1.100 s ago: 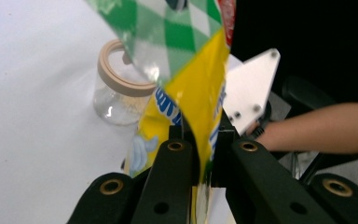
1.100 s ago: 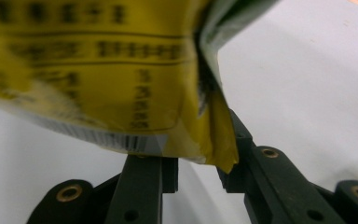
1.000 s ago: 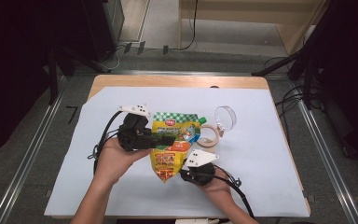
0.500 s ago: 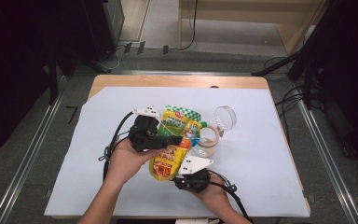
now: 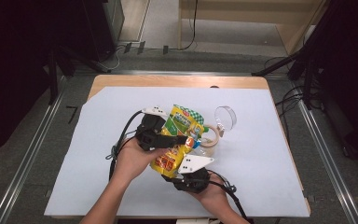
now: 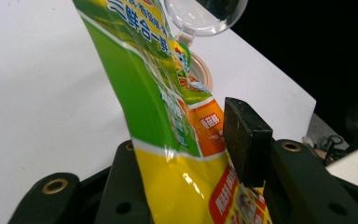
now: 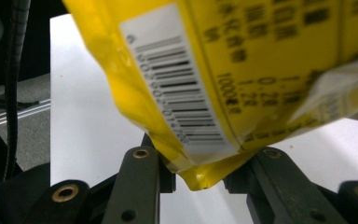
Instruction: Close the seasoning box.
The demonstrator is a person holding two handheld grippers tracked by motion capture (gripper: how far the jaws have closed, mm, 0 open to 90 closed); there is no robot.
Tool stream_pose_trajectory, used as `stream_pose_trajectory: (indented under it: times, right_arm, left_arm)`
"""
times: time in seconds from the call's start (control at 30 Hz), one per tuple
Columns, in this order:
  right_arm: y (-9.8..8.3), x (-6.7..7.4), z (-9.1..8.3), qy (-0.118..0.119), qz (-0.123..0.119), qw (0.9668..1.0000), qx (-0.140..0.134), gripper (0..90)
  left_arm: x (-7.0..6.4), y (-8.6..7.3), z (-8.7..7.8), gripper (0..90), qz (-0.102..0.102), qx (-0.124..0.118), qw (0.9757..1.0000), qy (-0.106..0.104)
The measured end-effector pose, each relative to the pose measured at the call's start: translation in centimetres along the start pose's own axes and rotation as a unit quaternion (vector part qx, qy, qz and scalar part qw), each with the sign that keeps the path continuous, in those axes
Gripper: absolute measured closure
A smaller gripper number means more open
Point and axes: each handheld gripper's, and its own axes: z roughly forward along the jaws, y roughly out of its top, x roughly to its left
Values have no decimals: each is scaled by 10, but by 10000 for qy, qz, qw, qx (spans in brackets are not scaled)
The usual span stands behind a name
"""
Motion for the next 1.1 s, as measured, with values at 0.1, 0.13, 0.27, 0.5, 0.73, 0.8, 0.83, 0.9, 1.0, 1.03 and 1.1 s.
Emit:
stream_pose_trajectory:
  times: [0.1, 0.13, 0.27, 0.5, 0.73, 0.8, 0.83, 0.9, 1.0, 1.03, 1.1]
  right_arm:
    - [5, 0, -2, 3, -44, 10000, 26, 713]
    - [6, 0, -3, -11, -65, 10000, 18, 709]
    - [13, 0, -4, 10, -130, 9999, -39, 705]
    - [28, -6, -2, 89, -58, 9999, 1, 686]
    - [41, -8, 4, -15, -163, 9998, -65, 668]
    - [43, -10, 6, -54, -175, 9998, -12, 667]
    - [43, -10, 6, -65, -150, 9999, 9, 666]
    - [43, -12, 8, -51, -144, 9999, -4, 666]
    - [42, -12, 11, -50, -152, 9999, 23, 668]
    - [41, -12, 11, -56, -138, 9999, 29, 667]
    - [40, -11, 15, -24, -140, 9999, 35, 643]
  left_arm:
    - [3, 7, 4, 626, -331, 185, 9993, 63]
    - [3, 10, 5, 624, -383, 272, 9989, 51]
    - [1, 24, 10, 622, -378, 543, 9978, 87]
    - [1, 41, 13, 643, -379, 700, 9968, 75]
    - [4, 48, 9, 717, -429, 552, 9975, -57]
    - [3, 50, 9, 718, -391, 538, 9978, 8]
    - [3, 50, 9, 721, -361, 549, 9978, 29]
    - [2, 50, 10, 738, -374, 531, 9979, 36]
    - [1, 51, 10, 754, -350, 538, 9979, 35]
    - [0, 51, 10, 765, -344, 521, 9980, 54]
    - [-2, 50, 10, 787, -309, 501, 9982, -100]
